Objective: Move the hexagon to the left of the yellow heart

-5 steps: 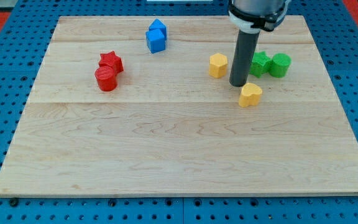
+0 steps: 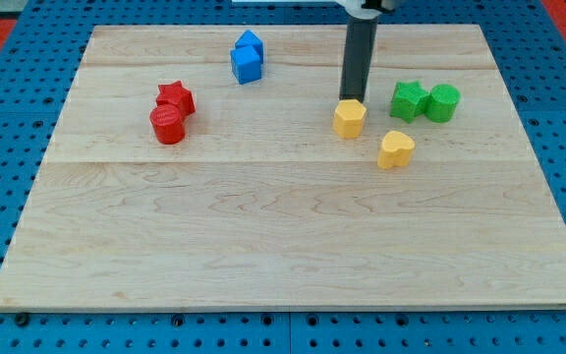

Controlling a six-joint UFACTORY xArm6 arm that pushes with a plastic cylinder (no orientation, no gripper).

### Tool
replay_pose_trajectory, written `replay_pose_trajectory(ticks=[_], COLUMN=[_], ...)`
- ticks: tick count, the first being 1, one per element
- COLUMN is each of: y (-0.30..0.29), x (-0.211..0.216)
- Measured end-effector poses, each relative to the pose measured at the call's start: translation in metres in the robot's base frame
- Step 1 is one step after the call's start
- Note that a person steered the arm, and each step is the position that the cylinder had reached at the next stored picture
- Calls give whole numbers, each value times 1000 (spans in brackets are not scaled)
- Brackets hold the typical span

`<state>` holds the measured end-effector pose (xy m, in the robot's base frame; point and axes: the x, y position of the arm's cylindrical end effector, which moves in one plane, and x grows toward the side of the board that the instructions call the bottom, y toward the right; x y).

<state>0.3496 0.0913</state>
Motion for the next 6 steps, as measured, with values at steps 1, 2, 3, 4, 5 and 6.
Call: replay_pose_trajectory(ticks=[1, 2, 3, 4, 5, 6], y=[3, 3, 3, 4, 4, -1], x=[-11, -16, 15, 50, 29, -2])
